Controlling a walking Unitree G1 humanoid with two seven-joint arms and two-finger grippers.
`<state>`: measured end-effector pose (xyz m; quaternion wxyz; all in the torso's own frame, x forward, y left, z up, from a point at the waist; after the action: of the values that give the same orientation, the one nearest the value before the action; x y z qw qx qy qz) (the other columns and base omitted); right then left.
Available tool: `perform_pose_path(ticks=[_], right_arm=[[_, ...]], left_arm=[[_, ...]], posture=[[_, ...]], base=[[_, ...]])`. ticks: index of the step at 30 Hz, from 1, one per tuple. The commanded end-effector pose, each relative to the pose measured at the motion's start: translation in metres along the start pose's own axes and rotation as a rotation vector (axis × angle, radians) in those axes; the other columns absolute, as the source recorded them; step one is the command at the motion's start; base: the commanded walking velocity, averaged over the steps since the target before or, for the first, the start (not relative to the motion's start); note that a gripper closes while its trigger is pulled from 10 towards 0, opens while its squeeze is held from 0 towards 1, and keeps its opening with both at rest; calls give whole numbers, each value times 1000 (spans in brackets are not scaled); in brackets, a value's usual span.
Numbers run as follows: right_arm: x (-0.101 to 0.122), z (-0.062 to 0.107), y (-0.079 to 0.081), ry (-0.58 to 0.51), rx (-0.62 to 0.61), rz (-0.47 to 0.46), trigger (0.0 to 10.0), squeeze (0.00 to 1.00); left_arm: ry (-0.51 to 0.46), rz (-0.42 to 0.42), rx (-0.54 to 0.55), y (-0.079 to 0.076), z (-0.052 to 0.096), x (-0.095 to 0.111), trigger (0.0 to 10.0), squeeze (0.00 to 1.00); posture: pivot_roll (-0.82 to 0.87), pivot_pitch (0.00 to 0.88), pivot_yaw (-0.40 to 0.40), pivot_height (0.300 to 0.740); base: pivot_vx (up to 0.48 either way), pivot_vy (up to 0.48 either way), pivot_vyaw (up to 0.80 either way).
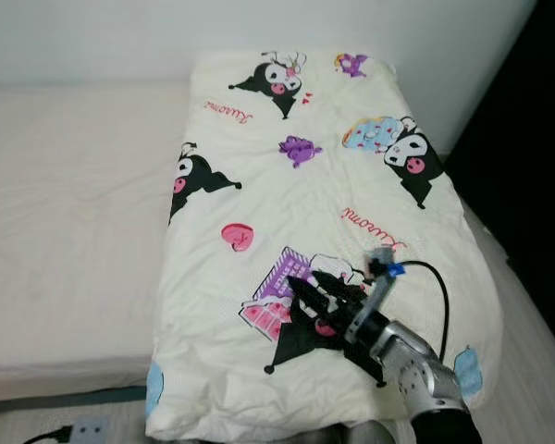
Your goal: Clean up the room
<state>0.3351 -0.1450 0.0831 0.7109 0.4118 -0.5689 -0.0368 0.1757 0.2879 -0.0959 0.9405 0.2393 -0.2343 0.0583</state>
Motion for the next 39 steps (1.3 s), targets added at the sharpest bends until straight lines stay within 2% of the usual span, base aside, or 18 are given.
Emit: perform_pose_path(ticks=[1,4,10,17,26,31,36,37,38,39], right_arm=[[-5,9,-17,-29,-89,-44,10000,0],[-5,17,-31,-53,-170,-57,10000,0],[-3,18,-38,-66,-199,-60,10000,0],[-7,16,-39,-50,-202,-45,10000,0],[-19,21,-48,-13,-247,-46,10000,0],[-30,25,-55,16,-290,-51,10000,0],[-51,39,-69,74,-386,-68,10000,0],[-64,49,-78,126,-456,-61,10000,0],[-64,49,-78,126,-456,-61,10000,0],[-73,57,-83,169,-509,-55,10000,0]], left_arm=[[52,53,46,14,-1,-12,10000,0],[42,97,61,18,-2,-5,10000,0],[32,115,35,12,-2,0,10000,0],[50,77,-13,-3,1,-8,10000,0],[79,17,-24,-5,2,-21,10000,0],[69,-26,-44,-7,3,-22,10000,0],[48,-55,-82,-15,3,-18,10000,0],[42,-67,-96,-18,4,-16,10000,0],[42,-67,-96,-18,4,-16,10000,0],[36,-75,-109,-21,4,-15,10000,0]], posture=[[-71,199,16,615],[-68,195,16,630],[-74,189,20,650],[-80,184,19,679],[-74,179,16,723],[-70,174,16,740],[-69,157,12,740],[-67,150,10,740],[-67,150,10,740],[-67,150,10,740]], base=[[0,0,0],[-141,0,0],[-461,0,0],[0,0,0],[0,0,0],[0,0,0],[0,0,0],[0,0,0],[0,0,0],[0,0,0]])
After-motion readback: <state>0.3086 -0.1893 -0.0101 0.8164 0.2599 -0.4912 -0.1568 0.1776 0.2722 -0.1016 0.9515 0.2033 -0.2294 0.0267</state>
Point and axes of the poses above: a point about 5 cm out from each wrist's last joint towards the gripper, its own z axis pointing back from the gripper into the wrist, its own x axis along the axis of the wrist's last joint, y = z × x, the point moved 3 cm from there along -z, pointing out of the wrist towards the gripper, and after that the axes turned 8 degrees about -z, right-handed, at the moved point
